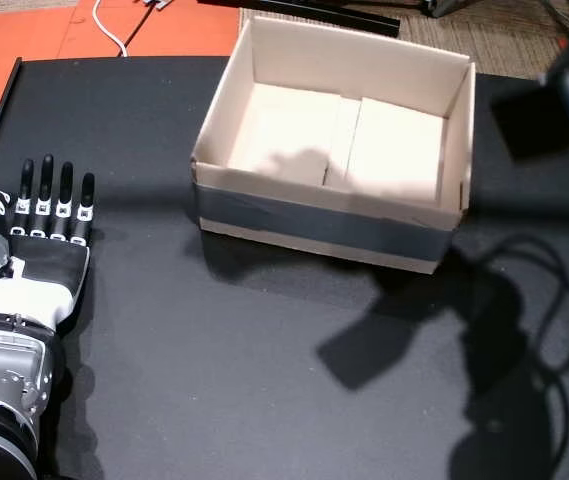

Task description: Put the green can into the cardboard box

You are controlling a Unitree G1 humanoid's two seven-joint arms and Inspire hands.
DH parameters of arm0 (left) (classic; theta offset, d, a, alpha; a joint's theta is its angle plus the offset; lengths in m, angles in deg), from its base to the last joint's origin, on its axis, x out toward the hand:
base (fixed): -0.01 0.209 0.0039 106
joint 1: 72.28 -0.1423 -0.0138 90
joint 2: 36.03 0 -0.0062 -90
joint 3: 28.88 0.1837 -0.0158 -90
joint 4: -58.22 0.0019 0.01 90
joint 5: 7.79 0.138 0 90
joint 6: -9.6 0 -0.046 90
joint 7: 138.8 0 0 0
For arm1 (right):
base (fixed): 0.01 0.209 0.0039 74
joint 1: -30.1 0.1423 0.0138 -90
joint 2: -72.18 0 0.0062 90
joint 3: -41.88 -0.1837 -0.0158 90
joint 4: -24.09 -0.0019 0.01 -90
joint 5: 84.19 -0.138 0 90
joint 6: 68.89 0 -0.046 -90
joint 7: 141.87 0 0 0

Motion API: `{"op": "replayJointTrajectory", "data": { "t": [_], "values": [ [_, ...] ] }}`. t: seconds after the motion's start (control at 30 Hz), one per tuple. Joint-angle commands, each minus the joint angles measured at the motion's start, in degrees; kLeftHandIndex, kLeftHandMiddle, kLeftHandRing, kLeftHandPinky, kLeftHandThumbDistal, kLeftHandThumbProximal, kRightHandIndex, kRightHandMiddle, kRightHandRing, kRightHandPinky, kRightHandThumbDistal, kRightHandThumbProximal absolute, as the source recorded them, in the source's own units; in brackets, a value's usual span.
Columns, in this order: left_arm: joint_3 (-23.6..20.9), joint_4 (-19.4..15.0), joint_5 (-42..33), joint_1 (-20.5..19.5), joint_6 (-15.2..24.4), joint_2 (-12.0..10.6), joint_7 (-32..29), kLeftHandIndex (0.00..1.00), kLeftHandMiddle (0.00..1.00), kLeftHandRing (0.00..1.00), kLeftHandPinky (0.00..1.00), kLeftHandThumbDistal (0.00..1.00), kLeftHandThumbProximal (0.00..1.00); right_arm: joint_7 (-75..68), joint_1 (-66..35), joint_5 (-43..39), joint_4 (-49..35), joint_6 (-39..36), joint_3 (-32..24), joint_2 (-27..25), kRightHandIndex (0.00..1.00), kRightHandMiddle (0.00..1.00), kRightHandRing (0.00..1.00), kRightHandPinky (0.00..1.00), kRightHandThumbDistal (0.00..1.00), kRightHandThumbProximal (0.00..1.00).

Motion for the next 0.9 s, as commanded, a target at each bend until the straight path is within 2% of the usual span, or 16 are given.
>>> {"op": "replayJointTrajectory", "data": {
  "t": [0.0, 0.2, 0.37, 0.47, 0.57, 0.67, 0.73, 0.8, 0.87],
  "values": [
    [0.4, 1.2, 1.1, -2.2, 0.1, -0.5, 1.1, 0.5, 0.52, 0.63, 0.73, 0.0, 0.59, 5.1, 2.9, -4.4, 2.0, 0.9, -2.0, 0.4, 0.0, 0.0, 0.0, 0.05, 0.28, 0.46],
    [-0.1, 1.2, 0.5, -2.2, 0.1, -0.9, 1.0, 0.52, 0.51, 0.62, 0.71, 0.0, 0.57, 23.1, 3.0, -13.4, 5.1, 4.2, -5.7, 2.6, 0.0, 0.01, 0.02, 0.06, 0.18, 0.4],
    [0.0, 1.1, 0.6, -2.4, 0.2, -1.2, 0.2, 0.52, 0.51, 0.6, 0.7, 0.0, 0.6, 33.8, 2.4, -16.9, 7.3, 10.3, -6.9, 4.9, 0.03, 0.07, 0.06, 0.07, 0.23, 0.45],
    [0.1, 1.1, 0.7, -2.5, 0.3, -1.3, -0.3, 0.54, 0.54, 0.62, 0.74, 0.0, 0.6, 40.8, 2.4, -17.5, 8.7, 15.4, -7.0, 6.4, 0.08, 0.12, 0.11, 0.09, 0.24, 0.43],
    [-0.2, 1.1, 0.4, -2.4, 0.5, -1.6, 0.2, 0.54, 0.53, 0.62, 0.72, 0.0, 0.59, 44.9, 2.5, -16.6, 9.7, 20.8, -6.1, 7.8, 0.12, 0.15, 0.13, 0.12, 0.24, 0.46],
    [0.1, 1.1, 0.7, -2.5, 0.8, -1.8, 0.2, 0.54, 0.54, 0.65, 0.72, 0.0, 0.59, 47.9, 2.6, -16.0, 10.2, 24.9, -5.4, 8.7, 0.1, 0.15, 0.12, 0.11, 0.21, 0.46],
    [0.3, 1.1, 0.9, -2.7, 0.8, -2.0, -0.5, 0.53, 0.54, 0.66, 0.72, 0.0, 0.59, 49.6, 2.4, -16.0, 10.3, 26.7, -5.2, 9.1, 0.07, 0.18, 0.16, 0.08, 0.21, 0.43],
    [0.4, 1.0, 0.9, -2.8, 0.9, -2.1, -0.7, 0.52, 0.54, 0.65, 0.72, 0.0, 0.58, 50.4, 2.1, -16.1, 10.3, 27.5, -4.9, 9.3, 0.1, 0.22, 0.22, 0.09, 0.22, 0.42],
    [0.3, 1.1, 0.7, -2.9, 0.8, -2.2, -0.6, 0.52, 0.54, 0.65, 0.73, 0.0, 0.56, 51.2, 1.7, -15.9, 10.3, 27.8, -4.5, 9.4, 0.11, 0.23, 0.23, 0.09, 0.2, 0.41]
  ]
}}
